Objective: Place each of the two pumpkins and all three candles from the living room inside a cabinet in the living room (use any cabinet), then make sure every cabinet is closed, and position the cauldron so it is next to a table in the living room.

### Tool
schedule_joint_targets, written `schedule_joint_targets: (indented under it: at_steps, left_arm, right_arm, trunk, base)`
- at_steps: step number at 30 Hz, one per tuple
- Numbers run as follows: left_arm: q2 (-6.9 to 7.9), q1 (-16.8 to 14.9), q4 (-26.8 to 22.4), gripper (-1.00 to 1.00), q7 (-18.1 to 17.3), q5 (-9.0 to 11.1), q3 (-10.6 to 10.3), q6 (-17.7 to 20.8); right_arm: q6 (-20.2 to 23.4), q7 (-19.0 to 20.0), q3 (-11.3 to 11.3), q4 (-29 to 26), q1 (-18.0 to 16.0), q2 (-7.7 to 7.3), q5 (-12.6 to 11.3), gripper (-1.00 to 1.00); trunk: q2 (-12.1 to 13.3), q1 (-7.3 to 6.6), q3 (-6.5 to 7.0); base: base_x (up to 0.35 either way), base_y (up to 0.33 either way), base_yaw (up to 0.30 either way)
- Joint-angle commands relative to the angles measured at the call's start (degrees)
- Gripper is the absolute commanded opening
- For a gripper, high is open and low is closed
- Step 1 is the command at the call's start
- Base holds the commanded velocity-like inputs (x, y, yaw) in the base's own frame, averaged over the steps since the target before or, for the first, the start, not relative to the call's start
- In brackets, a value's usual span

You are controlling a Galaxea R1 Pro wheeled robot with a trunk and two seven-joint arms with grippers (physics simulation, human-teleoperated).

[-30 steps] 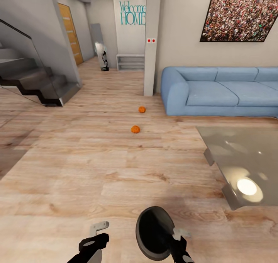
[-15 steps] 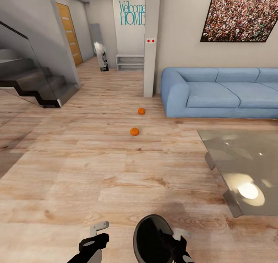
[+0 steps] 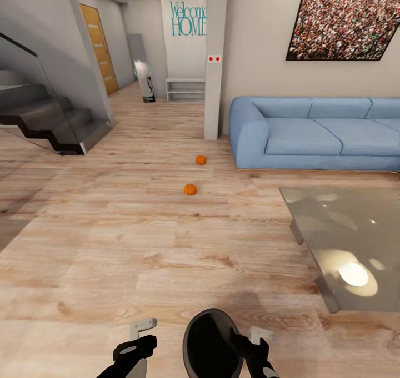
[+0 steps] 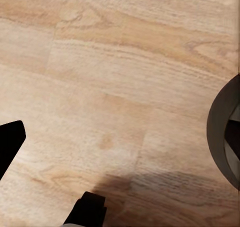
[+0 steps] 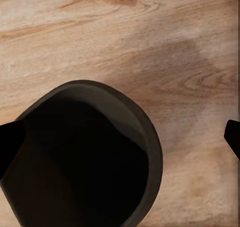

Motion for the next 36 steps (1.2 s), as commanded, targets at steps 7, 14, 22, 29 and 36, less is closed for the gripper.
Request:
schedule_joint_targets:
  at_steps: [7, 14, 22, 29, 36]
  left_arm:
    - [0.01, -0.06, -0.11, 1.0, 0.46, 0.21, -0.38, 0.22]
    - [0.05, -0.06, -0.53, 1.0, 0.28, 0.41, -0.33, 0.3]
    - [0.44, -0.12, -3.91, 1.0, -2.21, 1.1, 0.11, 3.84]
    - [0.07, -0.66, -8.65, 1.0, -10.39, 1.25, 4.88, 19.92]
    - [-0.54, -1.95, -1.48, 1.0, -18.12, 0.59, 7.57, 21.58]
  right_arm:
    - [3.15, -1.39, 0.56, 0.79, -0.03, 0.01, 0.0, 1.0]
    - [9.46, -2.04, 0.74, 0.51, -0.03, 0.17, 0.3, 1.0]
    - [10.81, -2.05, 0.81, 0.13, -0.03, 0.22, 0.51, 1.0]
    - [11.33, -1.99, 0.9, 0.09, -0.04, 0.14, 0.62, 1.0]
    - [11.36, -1.98, 0.91, 0.08, -0.03, 0.12, 0.63, 1.0]
  trunk:
    - [-0.02, 0.0, -0.04]
    - [-0.02, 0.0, -0.04]
    - [-0.02, 0.0, -0.04]
    - [-0.02, 0.0, -0.04]
    - [-0.02, 0.0, -0.04]
  base:
    - [0.0, -0.017, 0.0]
    - [0.0, 0.0, 0.0]
    - [0.0, 0.0, 0.0]
    - [0.0, 0.0, 0.0]
    - [0.0, 0.0, 0.0]
